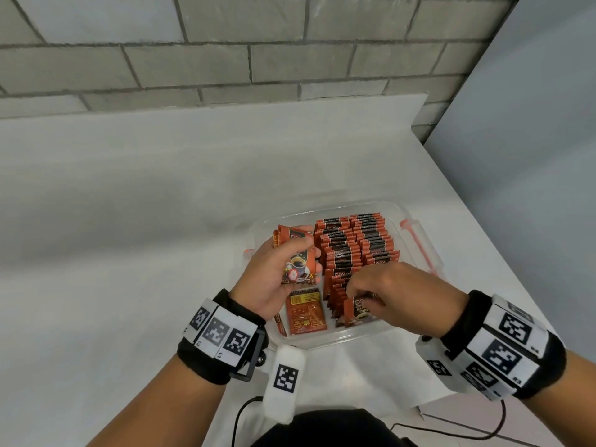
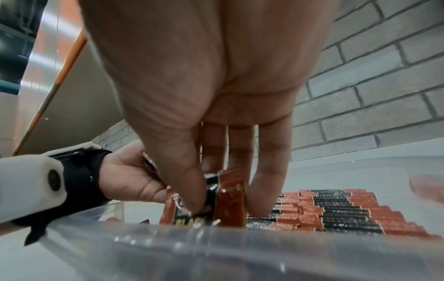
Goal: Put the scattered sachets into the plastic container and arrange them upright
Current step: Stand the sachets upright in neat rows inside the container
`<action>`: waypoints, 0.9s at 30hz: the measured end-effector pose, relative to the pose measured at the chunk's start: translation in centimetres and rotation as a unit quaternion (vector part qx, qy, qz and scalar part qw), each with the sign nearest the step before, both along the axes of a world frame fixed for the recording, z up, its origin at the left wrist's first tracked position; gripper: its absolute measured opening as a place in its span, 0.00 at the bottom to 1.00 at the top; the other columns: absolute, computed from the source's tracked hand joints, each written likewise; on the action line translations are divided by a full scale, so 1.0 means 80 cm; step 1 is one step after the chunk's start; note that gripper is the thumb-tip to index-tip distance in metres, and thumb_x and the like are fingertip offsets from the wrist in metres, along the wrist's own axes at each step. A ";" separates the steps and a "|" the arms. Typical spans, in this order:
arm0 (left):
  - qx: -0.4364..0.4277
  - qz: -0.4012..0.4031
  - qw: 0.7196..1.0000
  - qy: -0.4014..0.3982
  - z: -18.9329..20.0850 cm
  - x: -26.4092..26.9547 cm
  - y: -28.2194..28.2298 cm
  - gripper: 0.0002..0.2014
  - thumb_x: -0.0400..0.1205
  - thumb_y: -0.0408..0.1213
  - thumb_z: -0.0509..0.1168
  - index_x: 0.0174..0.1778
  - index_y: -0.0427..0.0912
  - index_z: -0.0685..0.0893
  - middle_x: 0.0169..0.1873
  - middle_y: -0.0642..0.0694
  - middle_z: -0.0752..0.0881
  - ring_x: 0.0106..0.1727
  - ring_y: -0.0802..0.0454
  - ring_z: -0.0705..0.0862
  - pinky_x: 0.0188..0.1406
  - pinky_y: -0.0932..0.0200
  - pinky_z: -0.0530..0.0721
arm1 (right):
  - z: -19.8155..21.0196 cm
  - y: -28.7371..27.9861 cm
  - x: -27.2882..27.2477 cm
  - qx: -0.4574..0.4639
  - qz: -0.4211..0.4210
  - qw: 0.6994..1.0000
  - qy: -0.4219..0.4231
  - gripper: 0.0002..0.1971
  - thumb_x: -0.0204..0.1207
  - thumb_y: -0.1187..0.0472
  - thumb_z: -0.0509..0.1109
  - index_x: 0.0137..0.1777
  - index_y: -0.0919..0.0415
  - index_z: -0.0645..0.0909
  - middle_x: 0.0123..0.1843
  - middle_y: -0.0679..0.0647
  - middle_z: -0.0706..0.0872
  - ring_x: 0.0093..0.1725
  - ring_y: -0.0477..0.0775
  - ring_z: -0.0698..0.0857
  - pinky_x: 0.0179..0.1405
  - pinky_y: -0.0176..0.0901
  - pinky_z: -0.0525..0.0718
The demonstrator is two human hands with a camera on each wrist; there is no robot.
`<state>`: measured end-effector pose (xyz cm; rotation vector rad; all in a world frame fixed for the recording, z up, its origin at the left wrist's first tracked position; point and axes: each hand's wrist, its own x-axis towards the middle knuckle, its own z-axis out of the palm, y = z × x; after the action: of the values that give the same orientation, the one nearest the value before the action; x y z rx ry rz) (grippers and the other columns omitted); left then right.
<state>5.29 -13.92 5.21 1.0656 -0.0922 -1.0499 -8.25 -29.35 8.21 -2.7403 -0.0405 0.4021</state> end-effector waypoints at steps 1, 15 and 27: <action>0.002 -0.002 1.000 -0.001 0.000 -0.001 0.000 0.16 0.74 0.38 0.68 0.58 0.40 0.84 0.37 0.41 0.86 0.34 0.46 0.84 0.36 0.52 0.85 | 0.001 0.001 -0.001 -0.004 0.003 1.000 0.006 0.08 0.77 0.68 0.63 0.48 0.57 0.82 0.44 0.45 0.83 0.43 0.45 0.79 0.46 0.42 0.80; -0.011 -0.007 1.000 -0.002 0.001 -0.004 0.001 0.19 0.72 0.39 0.70 0.59 0.41 0.84 0.38 0.40 0.86 0.34 0.46 0.84 0.35 0.53 0.85 | -0.010 0.006 0.012 -0.107 0.053 0.991 0.057 0.10 0.76 0.72 0.61 0.44 0.57 0.80 0.44 0.51 0.83 0.40 0.48 0.77 0.29 0.31 0.66; -0.009 -0.010 1.000 -0.002 0.000 -0.003 0.001 0.18 0.72 0.39 0.70 0.58 0.42 0.85 0.39 0.38 0.85 0.34 0.45 0.84 0.36 0.52 0.85 | -0.017 0.005 0.021 -0.099 0.052 0.991 0.072 0.20 0.73 0.73 0.61 0.29 0.48 0.63 0.36 0.45 0.76 0.36 0.45 0.74 0.27 0.29 0.63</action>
<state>5.08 -13.85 5.21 1.0527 -0.1151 -1.0638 -6.55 -28.99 6.86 -2.9029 -0.1120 0.6653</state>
